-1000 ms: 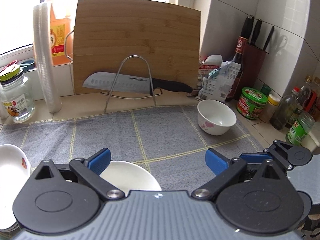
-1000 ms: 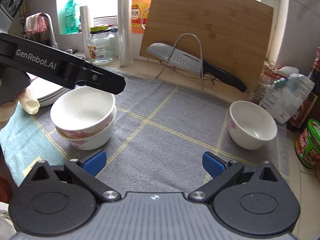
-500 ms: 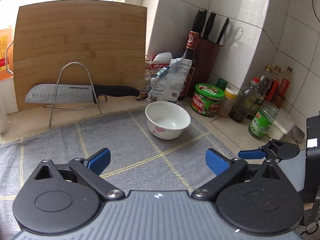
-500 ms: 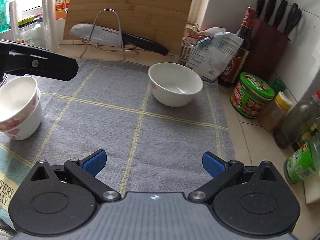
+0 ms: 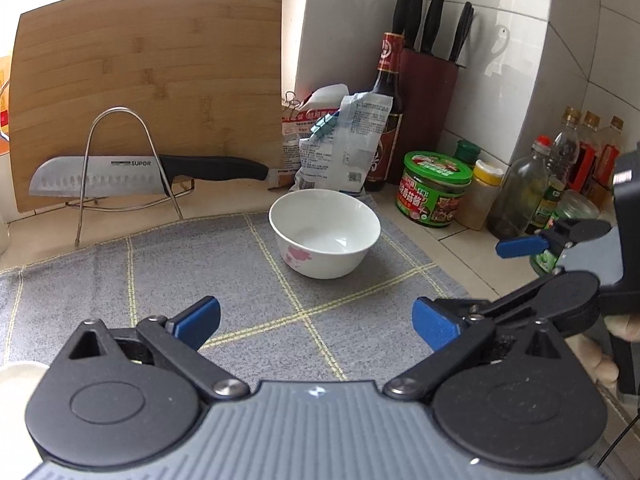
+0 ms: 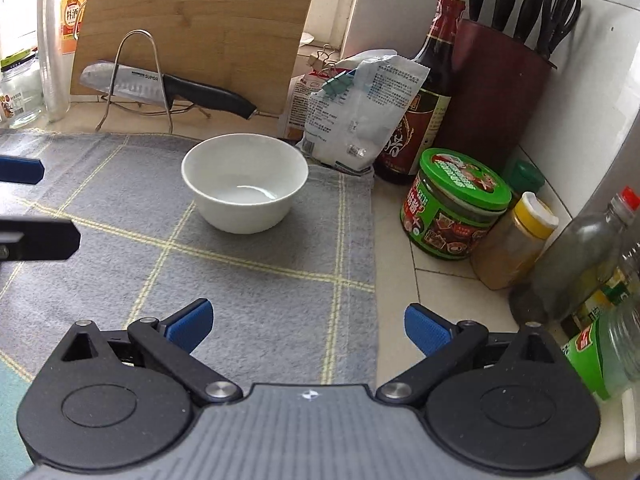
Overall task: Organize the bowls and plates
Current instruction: 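Move the right gripper to the last pink-flower bowl and close on its rim, then lift the bowl with the right gripper and carry it toward the bowl stack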
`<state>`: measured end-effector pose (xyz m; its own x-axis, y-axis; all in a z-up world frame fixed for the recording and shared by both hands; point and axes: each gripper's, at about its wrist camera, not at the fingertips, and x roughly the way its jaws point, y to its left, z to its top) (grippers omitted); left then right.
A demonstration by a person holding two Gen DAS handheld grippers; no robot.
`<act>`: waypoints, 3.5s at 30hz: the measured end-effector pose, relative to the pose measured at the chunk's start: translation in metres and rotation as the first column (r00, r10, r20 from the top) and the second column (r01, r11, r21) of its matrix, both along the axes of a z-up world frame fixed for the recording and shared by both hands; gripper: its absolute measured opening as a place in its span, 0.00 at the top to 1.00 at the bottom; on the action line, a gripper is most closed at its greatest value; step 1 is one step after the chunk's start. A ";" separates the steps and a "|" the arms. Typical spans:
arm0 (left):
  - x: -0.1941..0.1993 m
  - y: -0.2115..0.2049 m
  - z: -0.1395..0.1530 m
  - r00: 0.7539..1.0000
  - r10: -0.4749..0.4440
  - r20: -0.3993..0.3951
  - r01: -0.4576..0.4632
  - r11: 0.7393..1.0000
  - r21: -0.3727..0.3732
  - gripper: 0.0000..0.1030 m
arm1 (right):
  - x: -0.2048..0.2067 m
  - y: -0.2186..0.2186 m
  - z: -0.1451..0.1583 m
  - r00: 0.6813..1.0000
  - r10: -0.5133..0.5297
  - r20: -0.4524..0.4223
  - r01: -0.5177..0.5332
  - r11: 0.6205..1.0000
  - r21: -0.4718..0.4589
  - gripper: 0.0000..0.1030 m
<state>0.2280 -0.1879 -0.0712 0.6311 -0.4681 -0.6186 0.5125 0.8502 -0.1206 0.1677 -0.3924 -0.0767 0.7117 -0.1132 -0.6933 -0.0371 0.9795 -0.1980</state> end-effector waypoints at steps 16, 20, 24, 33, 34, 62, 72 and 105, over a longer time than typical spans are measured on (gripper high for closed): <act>0.045 -0.064 -0.057 1.000 0.010 0.024 -0.014 0.989 0.147 0.01 | 0.044 -0.028 0.005 0.995 0.092 0.044 -0.094 0.994 0.050 0.00; 0.055 -0.070 -0.066 1.000 -0.002 -0.019 0.005 0.988 0.155 0.01 | 0.051 -0.027 0.004 0.993 0.111 0.042 -0.113 0.991 0.067 0.00; 0.055 -0.070 -0.069 1.000 0.003 0.005 -0.004 0.990 0.138 0.01 | 0.057 -0.026 0.003 0.990 0.137 0.031 -0.139 0.987 0.077 0.00; 0.063 -0.070 -0.069 1.000 0.008 0.017 -0.010 0.991 0.133 0.00 | 0.081 -0.023 0.004 0.980 0.196 0.015 -0.197 0.976 0.088 0.00; 0.064 -0.070 -0.070 1.000 0.022 0.020 -0.025 0.990 0.135 0.01 | 0.084 -0.023 0.004 0.979 0.203 0.012 -0.203 0.975 0.091 0.00; 0.084 -0.073 -0.055 0.997 -0.029 0.065 0.026 0.999 0.042 0.07 | 0.169 -0.022 -0.003 0.918 0.378 -0.116 -0.324 0.888 0.327 0.26; 0.085 -0.072 -0.055 0.996 -0.057 0.064 0.055 0.998 0.040 0.12 | 0.176 -0.018 -0.003 0.903 0.408 -0.132 -0.347 0.876 0.335 0.30; 0.088 -0.070 -0.052 0.997 -0.067 0.033 0.065 0.996 0.059 0.11 | 0.171 -0.016 0.003 0.897 0.424 -0.126 -0.357 0.862 0.360 0.24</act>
